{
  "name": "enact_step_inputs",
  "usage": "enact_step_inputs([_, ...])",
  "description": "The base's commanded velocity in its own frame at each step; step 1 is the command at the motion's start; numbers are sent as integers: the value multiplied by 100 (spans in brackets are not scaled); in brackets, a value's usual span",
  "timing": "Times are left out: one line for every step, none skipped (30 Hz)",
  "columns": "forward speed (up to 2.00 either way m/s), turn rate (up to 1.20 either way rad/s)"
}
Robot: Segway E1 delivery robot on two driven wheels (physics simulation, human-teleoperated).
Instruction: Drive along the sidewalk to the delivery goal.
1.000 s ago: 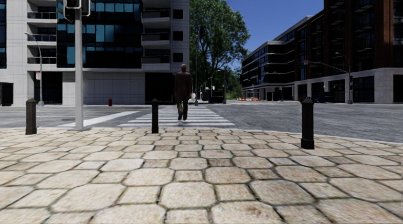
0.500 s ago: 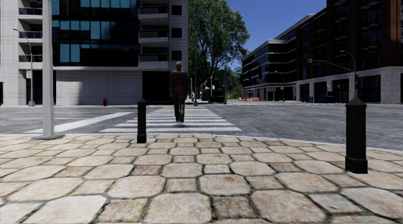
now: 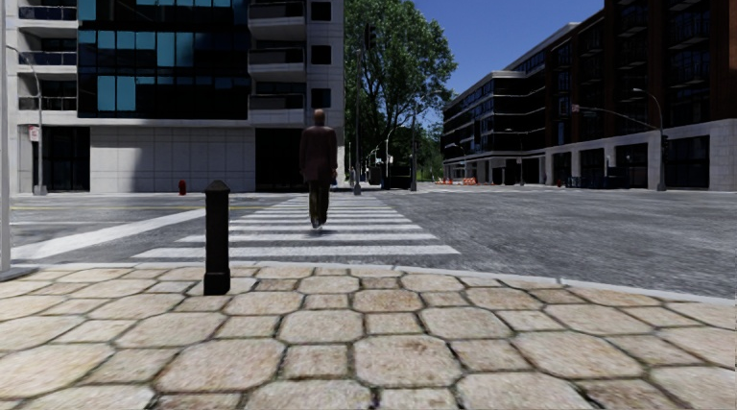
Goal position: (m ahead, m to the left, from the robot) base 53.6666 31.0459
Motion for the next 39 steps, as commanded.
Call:
enact_step_inputs([200, 0])
enact_step_inputs([200, 0])
enact_step_inputs([200, 0])
enact_step_inputs([200, 0])
enact_step_inputs([200, 0])
enact_step_inputs([200, 0])
enact_step_inputs([200, 0])
enact_step_inputs([200, 0])
enact_step_inputs([200, 0])
enact_step_inputs([200, 0])
enact_step_inputs([200, 0])
enact_step_inputs([198, 7])
enact_step_inputs([188, 11])
enact_step_inputs([188, 11])
enact_step_inputs([170, 12])
enact_step_inputs([158, 13])
enact_step_inputs([154, 13])
enact_step_inputs([154, 13])
enact_step_inputs([153, 13])
enact_step_inputs([153, 13])
enact_step_inputs([153, 13])
enact_step_inputs([153, 13])
enact_step_inputs([153, 13])
enact_step_inputs([153, 13])
enact_step_inputs([153, 13])
enact_step_inputs([153, 13])
enact_step_inputs([153, 13])
enact_step_inputs([153, 13])
enact_step_inputs([153, 13])
enact_step_inputs([153, 11])
enact_step_inputs([151, 11])
enact_step_inputs([141, 11])
enact_step_inputs([141, 11])
enact_step_inputs([126, 11])
enact_step_inputs([119, 11])
enact_step_inputs([118, 11])
enact_step_inputs([118, 11])
enact_step_inputs([125, 11])
enact_step_inputs([129, 11])
